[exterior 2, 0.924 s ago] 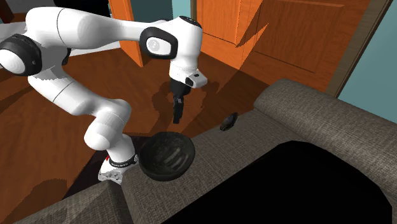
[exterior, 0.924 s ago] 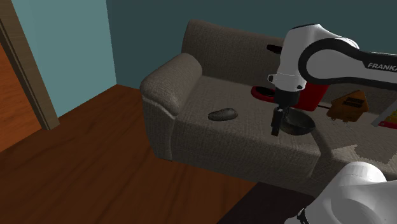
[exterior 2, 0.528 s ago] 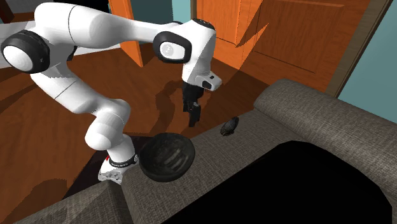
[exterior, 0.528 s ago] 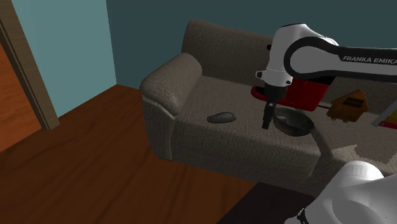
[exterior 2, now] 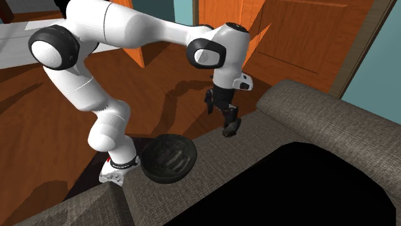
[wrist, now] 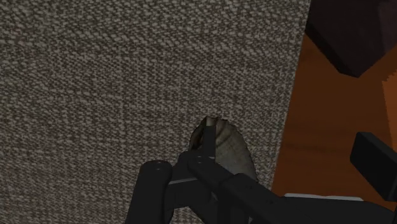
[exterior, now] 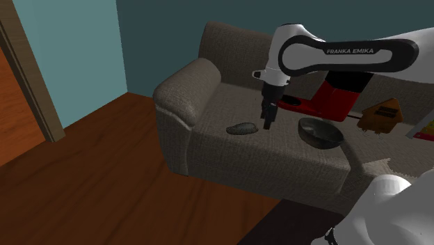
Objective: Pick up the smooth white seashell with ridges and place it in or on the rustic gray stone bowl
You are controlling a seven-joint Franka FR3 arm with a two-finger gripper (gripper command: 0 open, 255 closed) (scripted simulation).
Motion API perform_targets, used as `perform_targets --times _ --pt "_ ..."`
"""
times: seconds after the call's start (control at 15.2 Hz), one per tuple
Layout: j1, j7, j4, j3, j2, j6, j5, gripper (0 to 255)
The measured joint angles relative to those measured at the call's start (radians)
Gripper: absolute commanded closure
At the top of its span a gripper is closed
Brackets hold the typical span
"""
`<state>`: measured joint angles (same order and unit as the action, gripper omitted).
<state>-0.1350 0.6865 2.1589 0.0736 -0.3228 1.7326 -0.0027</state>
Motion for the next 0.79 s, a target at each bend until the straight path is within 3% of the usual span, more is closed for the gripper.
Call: perform_targets --times 0.4,0.79 --pt "-0.052 0.248 -0.177 0.015 0.179 0.03 0.065 0" --pt "-0.057 0.282 -0.136 0.014 0.202 0.097 0.075 0"
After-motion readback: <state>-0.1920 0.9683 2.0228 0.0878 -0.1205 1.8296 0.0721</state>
